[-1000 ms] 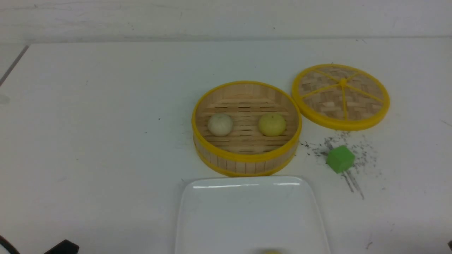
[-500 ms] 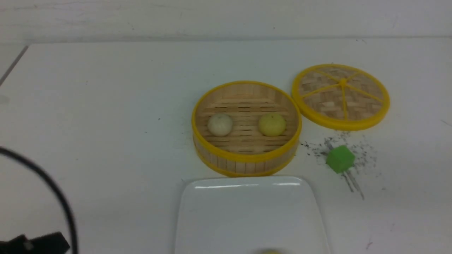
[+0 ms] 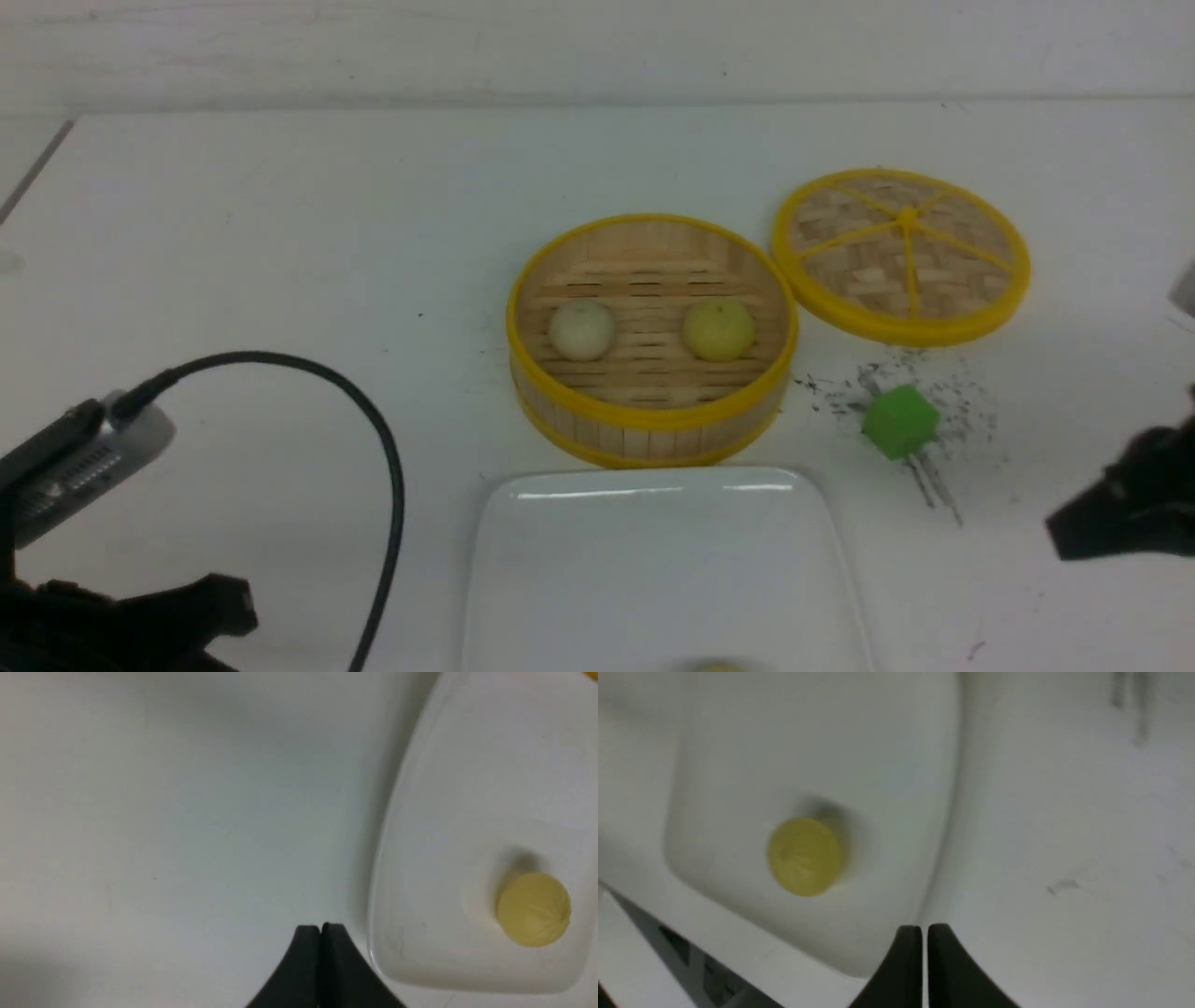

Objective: Put the steamed buns into the plate on the white tablecloth.
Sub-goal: 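Reach toward a bun in the bamboo steamer with the right gripper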

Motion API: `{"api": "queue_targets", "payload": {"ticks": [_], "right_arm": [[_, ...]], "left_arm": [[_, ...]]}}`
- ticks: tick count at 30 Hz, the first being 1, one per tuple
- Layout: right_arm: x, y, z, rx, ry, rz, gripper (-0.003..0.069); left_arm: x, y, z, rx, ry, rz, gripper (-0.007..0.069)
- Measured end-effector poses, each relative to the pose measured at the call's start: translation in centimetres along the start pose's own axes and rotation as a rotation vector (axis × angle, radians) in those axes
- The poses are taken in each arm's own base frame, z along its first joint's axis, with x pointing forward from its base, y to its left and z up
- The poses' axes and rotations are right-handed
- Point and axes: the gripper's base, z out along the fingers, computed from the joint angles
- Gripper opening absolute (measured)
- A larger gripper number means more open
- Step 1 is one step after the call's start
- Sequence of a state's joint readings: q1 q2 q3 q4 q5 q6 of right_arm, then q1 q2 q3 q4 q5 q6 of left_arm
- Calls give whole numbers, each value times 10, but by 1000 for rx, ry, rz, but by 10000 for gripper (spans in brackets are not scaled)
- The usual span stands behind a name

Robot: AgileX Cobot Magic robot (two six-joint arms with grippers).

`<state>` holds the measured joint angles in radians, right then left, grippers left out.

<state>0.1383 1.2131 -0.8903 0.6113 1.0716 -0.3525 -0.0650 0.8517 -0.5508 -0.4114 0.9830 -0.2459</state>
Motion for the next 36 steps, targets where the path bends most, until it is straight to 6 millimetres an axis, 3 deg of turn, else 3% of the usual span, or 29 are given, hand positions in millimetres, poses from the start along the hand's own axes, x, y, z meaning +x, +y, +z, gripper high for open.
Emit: {"api": "queue_targets", "payload": {"ticks": [1,6,7,8,9,12,14,15,19,25,28,32,36], "right_arm": [[-1,1,-1,0,-6,-7,42],[-57,30,39,-3,59,-185,66],[-59,31,37,-3,49,-187,67],[-78,37,57,36,78,-236,87],[-80,38,55,36,67,-236,90],[-117,43,85,133,67,-294,159],[-136,42,99,183,53,-304,225],[-138,42,100,188,53,-305,225],[-170,32,132,253,16,-300,382],[-191,19,173,264,-55,-296,514],[-192,9,191,283,-57,-304,526],[-191,3,199,311,-49,-321,491],[-192,2,197,327,-41,-333,304]], "left_arm": [[0,0,0,0,1,1,15],[-1,0,2,-2,6,6,35],[-1,0,2,-2,6,6,35],[-1,0,2,-2,6,7,38],[-1,0,2,-2,6,7,38],[-1,1,2,-9,4,12,50],[-1,1,2,-12,3,15,54],[-1,1,2,-13,3,15,55],[-2,1,2,-14,-5,18,64],[-2,1,2,-14,-8,21,77],[-2,1,2,-14,-8,21,87],[-2,1,2,-14,-8,21,92],[-3,1,2,-14,-9,21,101]]}}
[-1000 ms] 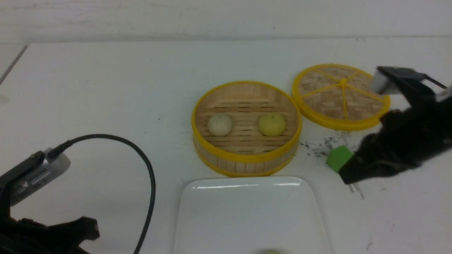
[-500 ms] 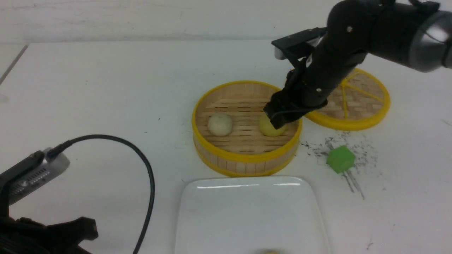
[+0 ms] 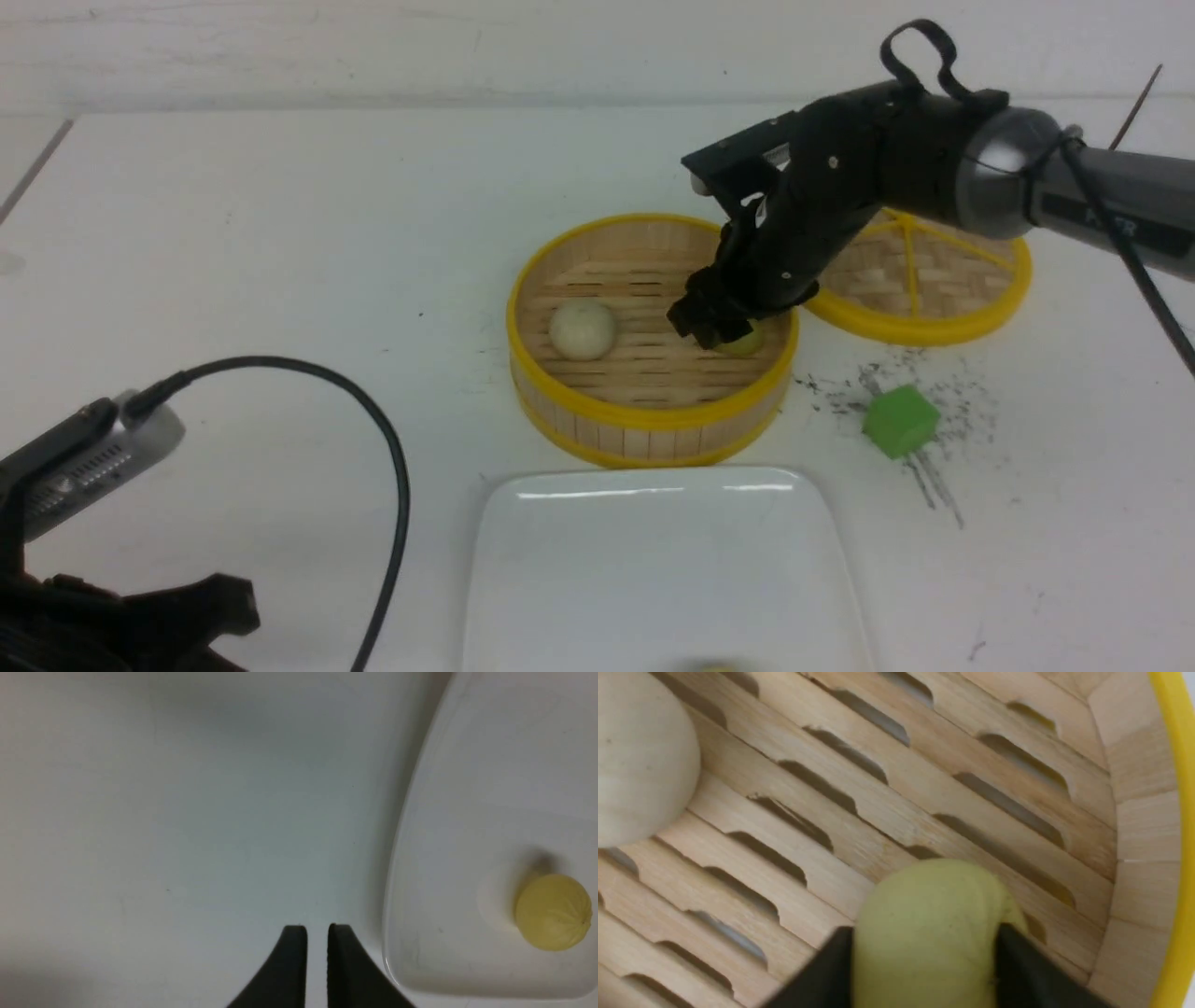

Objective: Put the steamed buns into the plate on the white tablecloth.
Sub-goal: 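Reach toward a bun in the bamboo steamer with the right gripper, then move the steamed bun from the bamboo steamer onto the white plate with the right gripper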

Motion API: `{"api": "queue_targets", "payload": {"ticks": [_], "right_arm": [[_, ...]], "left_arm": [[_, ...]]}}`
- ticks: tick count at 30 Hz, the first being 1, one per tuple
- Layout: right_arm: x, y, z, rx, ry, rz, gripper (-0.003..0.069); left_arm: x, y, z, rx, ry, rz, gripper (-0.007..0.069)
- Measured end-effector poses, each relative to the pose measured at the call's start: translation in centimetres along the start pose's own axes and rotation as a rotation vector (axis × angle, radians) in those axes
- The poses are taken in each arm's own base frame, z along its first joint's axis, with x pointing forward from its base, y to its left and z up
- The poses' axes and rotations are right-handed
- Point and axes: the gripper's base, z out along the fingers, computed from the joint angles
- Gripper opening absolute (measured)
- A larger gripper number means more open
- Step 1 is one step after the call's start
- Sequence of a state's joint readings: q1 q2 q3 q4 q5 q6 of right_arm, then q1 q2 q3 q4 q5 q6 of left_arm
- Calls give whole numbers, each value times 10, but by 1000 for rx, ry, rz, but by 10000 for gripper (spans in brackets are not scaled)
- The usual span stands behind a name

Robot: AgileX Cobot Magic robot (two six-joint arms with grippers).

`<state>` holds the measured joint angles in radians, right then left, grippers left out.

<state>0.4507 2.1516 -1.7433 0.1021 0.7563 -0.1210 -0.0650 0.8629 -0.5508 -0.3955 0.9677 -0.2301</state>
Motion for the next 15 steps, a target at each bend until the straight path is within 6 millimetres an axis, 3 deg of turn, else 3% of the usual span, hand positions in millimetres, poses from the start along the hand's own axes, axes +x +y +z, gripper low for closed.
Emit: {"api": "queue_targets", "payload": {"ticks": [3,5,9,12,15], "right_arm": [[-1,2,-12,-5,11,-5,100],[-1,5,-27,-11,22,-7,25],[-3,9,-76,-20,21,-15,18],[4,15,-140,-38,35,-20,18],[17,22,-176,-80,71,4,18]], "left_arm": [[0,0,0,-1,0,0,106],[0,0,0,-1,0,0,108],[0,0,0,-1,0,0,111],[0,0,0,0,-5,0,120],[-1,0,0,3,-15,0,125]]}}
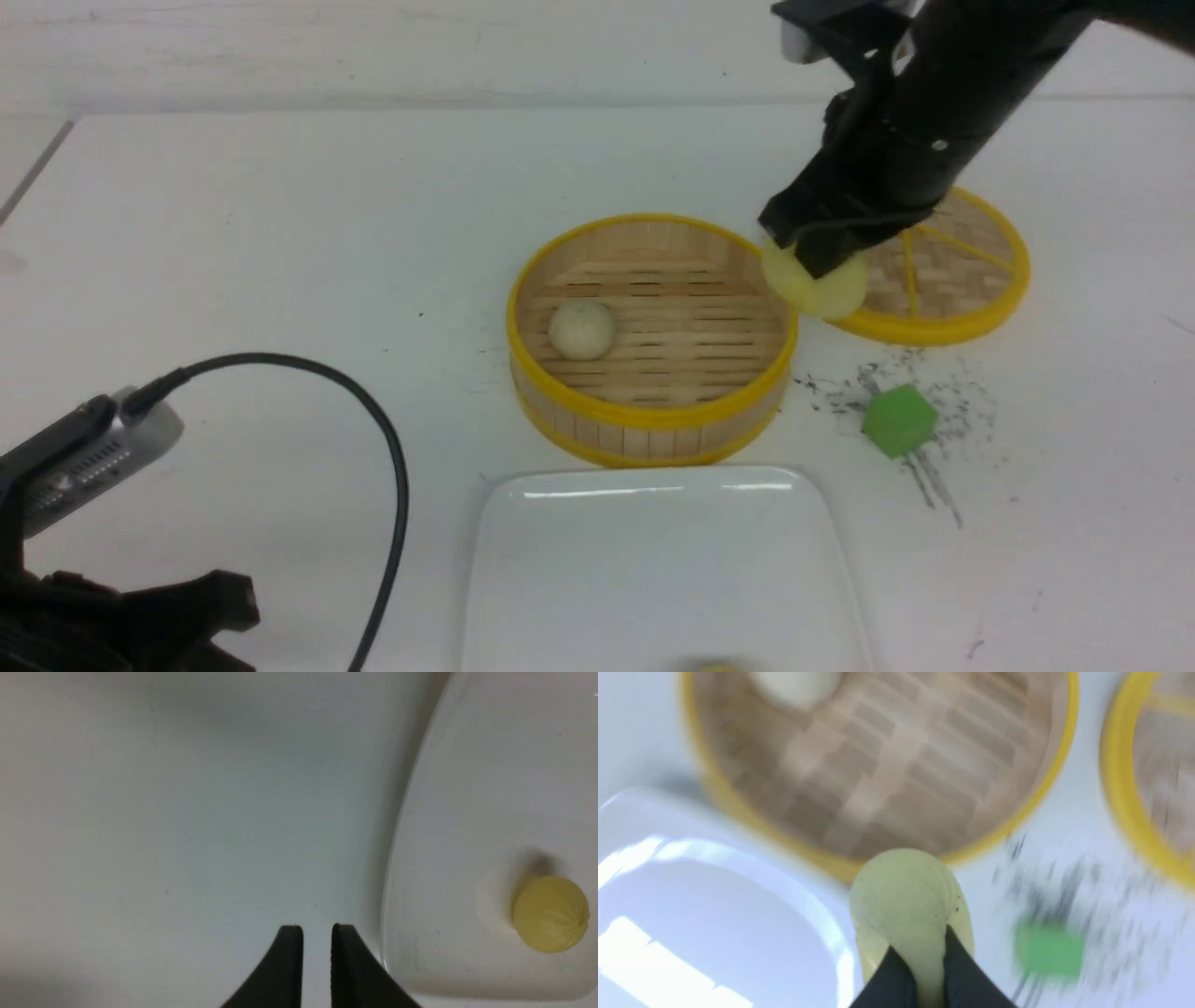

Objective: Put the steamed buns into the plate on the white tablecloth.
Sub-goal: 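Move the steamed bun from the bamboo steamer onto the white plate with the right gripper, then reach into the bamboo steamer and grasp a bun with the left gripper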

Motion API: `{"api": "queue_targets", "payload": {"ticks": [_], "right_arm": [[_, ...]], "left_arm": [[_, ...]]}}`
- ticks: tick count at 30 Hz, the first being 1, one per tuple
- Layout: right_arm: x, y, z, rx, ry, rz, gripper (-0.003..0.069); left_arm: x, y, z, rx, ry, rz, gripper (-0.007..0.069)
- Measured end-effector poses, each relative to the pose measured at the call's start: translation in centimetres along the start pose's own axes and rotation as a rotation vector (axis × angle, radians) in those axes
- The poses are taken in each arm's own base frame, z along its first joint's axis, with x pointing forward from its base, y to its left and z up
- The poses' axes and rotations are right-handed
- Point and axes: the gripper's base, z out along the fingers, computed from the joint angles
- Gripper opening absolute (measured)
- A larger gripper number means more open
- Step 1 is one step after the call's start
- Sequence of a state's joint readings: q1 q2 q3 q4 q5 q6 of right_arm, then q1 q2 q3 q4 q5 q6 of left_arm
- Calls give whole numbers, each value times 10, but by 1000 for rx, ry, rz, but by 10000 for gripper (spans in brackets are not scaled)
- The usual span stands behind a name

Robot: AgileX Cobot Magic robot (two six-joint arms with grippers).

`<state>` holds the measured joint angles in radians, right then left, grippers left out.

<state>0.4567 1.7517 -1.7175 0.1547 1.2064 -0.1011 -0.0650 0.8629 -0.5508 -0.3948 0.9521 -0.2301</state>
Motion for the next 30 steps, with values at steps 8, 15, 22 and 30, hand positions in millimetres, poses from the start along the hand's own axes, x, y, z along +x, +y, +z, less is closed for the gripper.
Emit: {"api": "queue_targets", "payload": {"ticks": [8,15,22,30], "right_arm": [[60,36,57,-102,234,-12,25],[84,70,114,-82,214,-119,64],[91,86,149,-71,248,-74,253],[84,92,130,-83,279,-45,533]], "left_arm": [[-2,-1,0,6,-26,0,127],[-6,-1,0,16,-67,0,136],[-7,-2,0,18,-77,0,143],[-9,-2,0,22,-94,0,152]]}}
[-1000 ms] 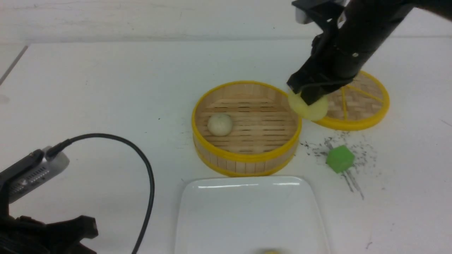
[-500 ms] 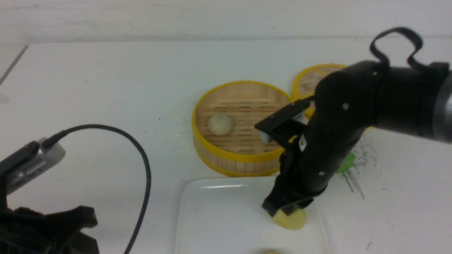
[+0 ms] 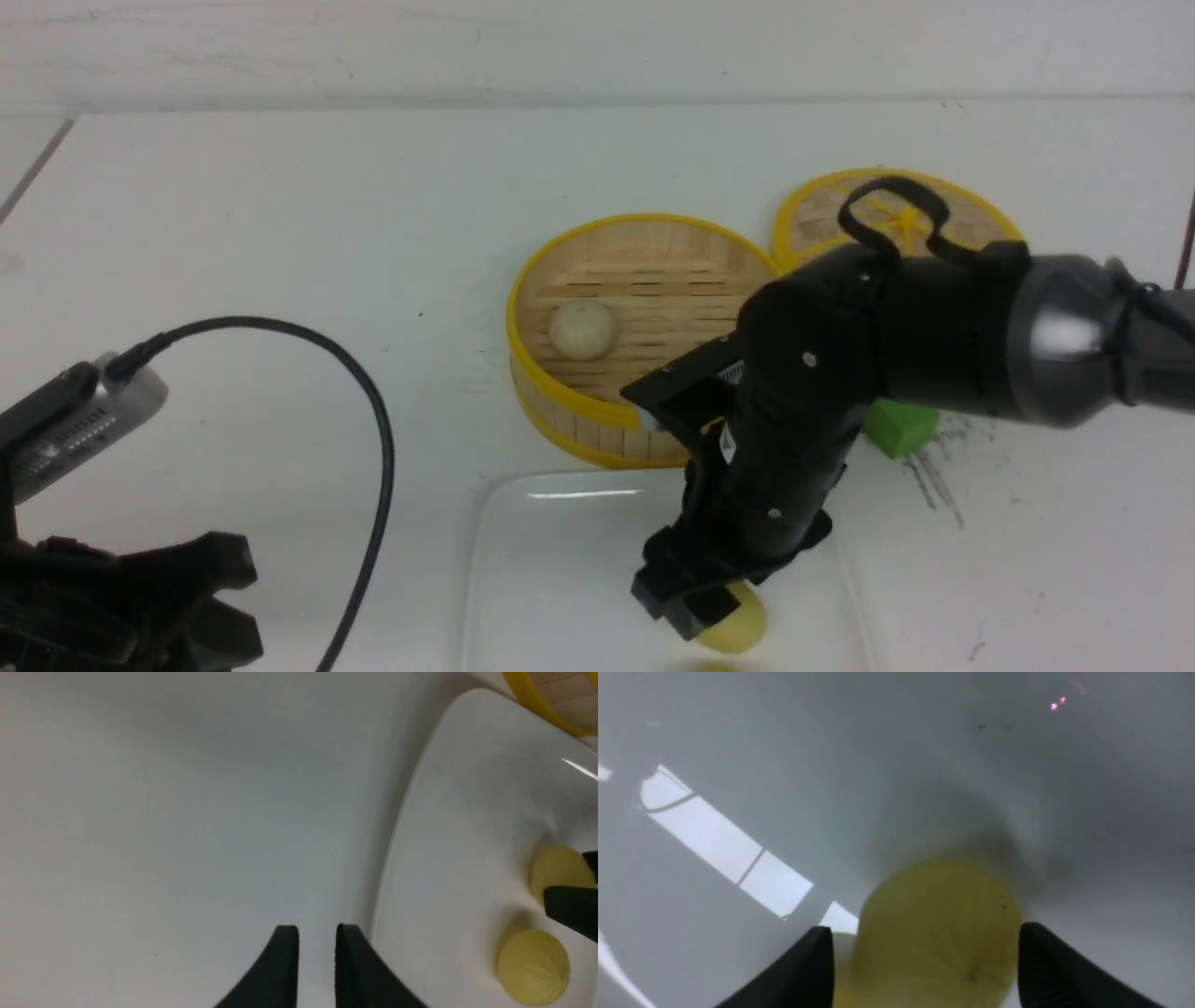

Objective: Put the steamed buns into the plate on the white tablecloth.
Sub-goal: 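Reach into the bamboo steamer and grasp a bun with the left gripper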

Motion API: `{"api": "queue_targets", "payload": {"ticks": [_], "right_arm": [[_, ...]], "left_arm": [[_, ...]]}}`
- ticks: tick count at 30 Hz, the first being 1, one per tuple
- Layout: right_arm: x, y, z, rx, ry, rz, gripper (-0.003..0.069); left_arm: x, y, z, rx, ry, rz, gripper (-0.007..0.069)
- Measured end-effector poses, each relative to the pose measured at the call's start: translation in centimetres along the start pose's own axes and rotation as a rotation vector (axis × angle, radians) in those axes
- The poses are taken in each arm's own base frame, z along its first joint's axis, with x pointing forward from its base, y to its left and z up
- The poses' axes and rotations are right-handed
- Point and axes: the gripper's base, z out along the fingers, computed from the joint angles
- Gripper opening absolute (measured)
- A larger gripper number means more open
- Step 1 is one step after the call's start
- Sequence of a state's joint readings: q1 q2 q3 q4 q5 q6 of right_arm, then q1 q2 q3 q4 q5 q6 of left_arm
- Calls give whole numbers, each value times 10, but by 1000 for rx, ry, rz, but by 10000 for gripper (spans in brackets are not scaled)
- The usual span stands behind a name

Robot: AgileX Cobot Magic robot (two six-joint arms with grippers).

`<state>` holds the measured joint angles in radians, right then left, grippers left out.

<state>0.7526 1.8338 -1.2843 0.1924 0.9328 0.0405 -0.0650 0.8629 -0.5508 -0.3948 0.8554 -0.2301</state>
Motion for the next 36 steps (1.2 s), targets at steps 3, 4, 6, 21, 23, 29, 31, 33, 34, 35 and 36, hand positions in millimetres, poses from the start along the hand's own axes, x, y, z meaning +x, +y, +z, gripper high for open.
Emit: {"api": "queue_targets", "payload": {"ticks": [3,4,6,21,23,29,31,33,34,35,36], "right_arm": [[0,4,-36,23,-14,-42,549],[1,4,-54,49,-28,-66,542],[8,2,-78,102,-38,-98,512],[139,-59,-185,278,-281,136,-15],[158,-61,-182,277,-324,163,-15],[203,-62,-157,271,-449,159,-15],[211,-63,-147,268,-482,151,-15],[216,-64,-137,265,-515,144,-14],[216,-64,-137,265,-519,143,-14],[218,-65,-132,263,-537,139,-13],[218,-65,-130,263,-540,139,-13]], "left_arm": [[-1,-1,0,16,-13,-12,161],[-2,-3,0,31,-18,-24,164],[-3,-5,-1,47,-26,-33,171],[-84,-67,-30,107,24,175,245],[-95,-80,-20,128,53,202,253],[-108,-146,39,158,198,340,277],[-113,-167,59,141,220,371,293],[-120,-190,81,113,218,410,314],[-120,-192,83,109,217,414,316],[-126,-207,99,86,204,445,333],[-129,-216,109,69,193,467,347]]}}
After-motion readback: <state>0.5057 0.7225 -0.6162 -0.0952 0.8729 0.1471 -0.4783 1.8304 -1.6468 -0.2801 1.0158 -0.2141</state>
